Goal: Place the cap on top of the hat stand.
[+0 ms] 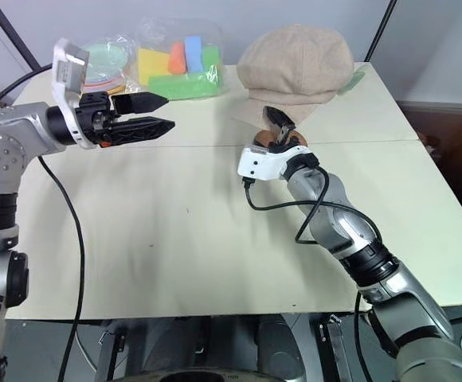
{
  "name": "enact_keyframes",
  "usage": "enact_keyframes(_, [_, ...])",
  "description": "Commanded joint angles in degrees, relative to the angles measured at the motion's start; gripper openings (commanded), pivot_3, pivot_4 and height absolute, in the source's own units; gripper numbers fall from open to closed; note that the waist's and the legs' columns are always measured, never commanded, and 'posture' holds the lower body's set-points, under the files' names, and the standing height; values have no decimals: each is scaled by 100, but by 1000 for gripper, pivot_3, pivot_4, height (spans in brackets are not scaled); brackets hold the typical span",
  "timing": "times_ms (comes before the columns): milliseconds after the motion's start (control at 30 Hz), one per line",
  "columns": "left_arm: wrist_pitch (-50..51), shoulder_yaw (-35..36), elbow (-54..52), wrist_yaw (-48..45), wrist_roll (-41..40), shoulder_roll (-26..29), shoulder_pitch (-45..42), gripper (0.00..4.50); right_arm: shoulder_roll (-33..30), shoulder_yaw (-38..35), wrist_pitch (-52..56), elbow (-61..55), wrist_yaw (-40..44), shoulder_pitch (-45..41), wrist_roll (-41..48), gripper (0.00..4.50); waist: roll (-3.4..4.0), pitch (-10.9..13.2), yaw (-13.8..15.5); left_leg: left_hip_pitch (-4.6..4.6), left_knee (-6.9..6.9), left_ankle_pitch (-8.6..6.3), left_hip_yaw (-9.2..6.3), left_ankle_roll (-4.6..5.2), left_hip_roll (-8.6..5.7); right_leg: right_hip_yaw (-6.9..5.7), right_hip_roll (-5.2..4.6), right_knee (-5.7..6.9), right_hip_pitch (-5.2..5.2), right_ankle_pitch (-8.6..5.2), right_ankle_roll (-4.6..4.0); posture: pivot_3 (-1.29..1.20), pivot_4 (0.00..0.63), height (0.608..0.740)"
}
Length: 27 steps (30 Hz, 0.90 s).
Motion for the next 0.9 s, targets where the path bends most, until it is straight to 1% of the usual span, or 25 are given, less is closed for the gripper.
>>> enact_keyframes(33, [-40, 206, -49, -34, 83, 4, -139, 4500, 140, -301, -123, -20, -89, -179, -127, 2155, 0, 0, -1, 0, 0, 0, 0, 0, 0, 1, 0, 2, 0, -1, -1, 0, 150, 740])
enact_keyframes(100, [-41, 212, -79, -48, 105, -18, -110, 4500, 195, -420, -109, -35, -106, -163, -149, 1213, 0, 0, 4, 0, 0, 1, 0, -1, 0, 1, 0, 3, -1, -1, -1, 0, 150, 740])
enact_keyframes(133, [-36, 214, -89, -48, 111, -30, -103, 4500, 208, -476, -116, -51, -118, -151, -166, 562, 0, 0, 8, 0, 0, 1, -1, -2, 0, 1, 0, 4, 0, -1, -2, 0, 150, 740])
enact_keyframes(167, [-32, 212, -100, -60, 115, -34, -95, 4500, 226, -550, -135, -95, -137, -126, -152, 126, 0, 0, 12, 0, 1, 1, -1, -2, 0, 1, -1, 4, 0, -1, -2, 0, 150, 740])
enact_keyframes(200, [-31, 209, -111, -78, 123, -34, -86, 4500, 250, -629, -157, -151, -161, -95, -130, 49, -2, -1, 11, 0, 1, 1, -1, -3, 0, 1, -1, 4, 1, -1, -1, 0, 150, 740])
enact_keyframes(267, [-26, 217, -121, -116, 134, -27, -70, 4500, 267, -806, -258, -311, -203, -9, -49, 49, -4, -2, 15, 3, 1, 2, -3, -3, -1, -1, -1, 5, 3, -1, -2, 0, 150, 740])
enact_keyframes(333, [-28, 220, -111, -135, 155, -27, -81, 4500, 124, -1060, -565, -539, -204, 152, 119, 49, -4, -2, 17, 3, 1, 2, -2, -3, -1, 0, -1, 5, 3, -1, -2, 0, 150, 740])
enact_keyframes(433, [-41, 223, -70, -168, 205, -32, -115, 4500, -70, -1625, -1176, -788, -175, 437, 701, 49, -4, -2, 24, 2, 1, 2, -1, -3, -2, 0, -4, 5, 3, -1, -2, 0, 150, 740])
enact_keyframes(533, [-100, 202, -22, -214, 285, -49, -137, 4500, -397, -2077, -2053, -644, -122, 661, 1241, 49, -3, -1, 23, 3, 0, 2, -1, -3, -2, 0, -4, 5, 4, -1, -2, 0, 150, 740])
enact_keyframes(700, [-112, 189, 34, -262, 361, -113, -233, 4500, -827, -2412, -3790, 122, -99, 734, 1836, 49, -4, -1, -6, 7, -4, 2, 3, -3, -1, 2, -1, 5, 4, -1, -2, 0, 150, 740])
enact_keyframes(800, [-49, 202, 91, -333, 370, -116, -329, 4500, -1020, -2380, -4683, 1009, 43, 656, 2038, 49, -5, 0, -8, 11, -6, 1, 8, -3, 1, 6, 0, 6, 4, -2, -4, 0, 150, 740])
enact_keyframes(900, [-47, 207, 187, -390, 417, -95, -417, 4500, -1140, -2259, -5528, 1864, 216, 404, 2124, 49, -5, 0, -8, 15, -6, 1, 14, -2, 0, 11, 0, 6, 7, -2, -4, 0, 150, 740])
